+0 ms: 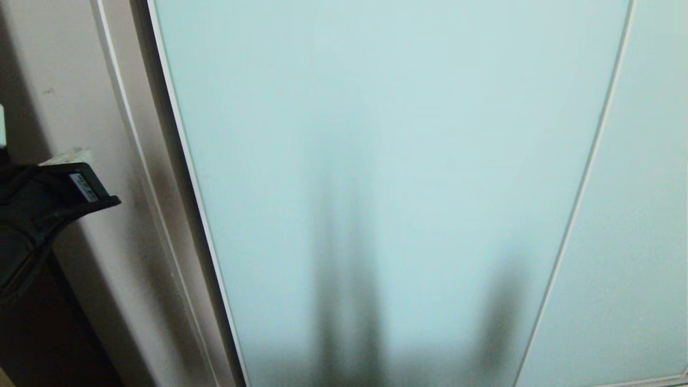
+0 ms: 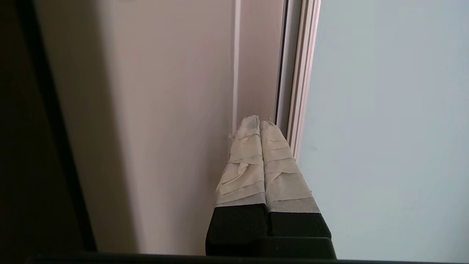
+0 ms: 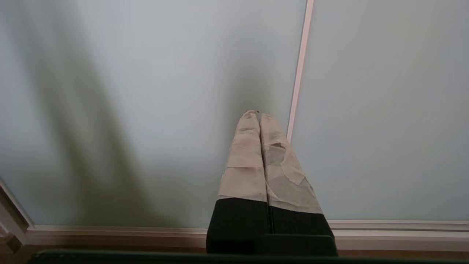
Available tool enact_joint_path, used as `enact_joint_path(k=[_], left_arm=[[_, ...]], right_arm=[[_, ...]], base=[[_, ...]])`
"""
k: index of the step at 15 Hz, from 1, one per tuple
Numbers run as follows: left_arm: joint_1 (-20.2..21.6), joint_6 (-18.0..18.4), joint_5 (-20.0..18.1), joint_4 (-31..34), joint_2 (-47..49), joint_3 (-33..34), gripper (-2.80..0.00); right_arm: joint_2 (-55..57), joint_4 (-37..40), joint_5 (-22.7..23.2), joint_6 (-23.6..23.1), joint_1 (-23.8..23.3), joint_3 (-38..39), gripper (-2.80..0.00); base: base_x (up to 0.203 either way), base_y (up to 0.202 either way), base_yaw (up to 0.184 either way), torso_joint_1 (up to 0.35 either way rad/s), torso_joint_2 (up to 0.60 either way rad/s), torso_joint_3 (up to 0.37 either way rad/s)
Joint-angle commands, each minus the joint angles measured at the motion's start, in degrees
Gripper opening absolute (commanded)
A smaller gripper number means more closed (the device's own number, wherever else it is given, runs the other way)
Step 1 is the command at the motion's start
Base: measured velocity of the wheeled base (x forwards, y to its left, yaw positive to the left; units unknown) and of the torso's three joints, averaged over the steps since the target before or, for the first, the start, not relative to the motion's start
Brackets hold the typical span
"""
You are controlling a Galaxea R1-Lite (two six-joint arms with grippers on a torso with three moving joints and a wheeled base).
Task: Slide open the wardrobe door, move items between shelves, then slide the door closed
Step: Open the door
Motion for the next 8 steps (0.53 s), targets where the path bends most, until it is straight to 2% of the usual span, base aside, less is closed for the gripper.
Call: enact_joint_path(k=[1, 5, 8], left_arm=[[0.0, 0.0, 0.1, -1.4, 3.7, -0.3, -2.80], [0.1, 0.1, 0.2, -7.9, 9.1, -0.4, -2.80], [0.1, 0.1, 0.1, -8.6, 11.3, -0.4, -2.80]], right_arm=[[0.0, 0.0, 0.0, 0.0, 0.0, 0.0, -2.80], [0.0, 0.0, 0.0, 0.0, 0.0, 0.0, -2.80], [0.0, 0.0, 0.0, 0.0, 0.0, 0.0, -2.80]], base=[[0.000, 0.000, 0.000, 0.000, 0.00, 0.000], [0.000, 0.000, 0.000, 0.000, 0.00, 0.000], [0.000, 0.000, 0.000, 0.000, 0.00, 0.000]])
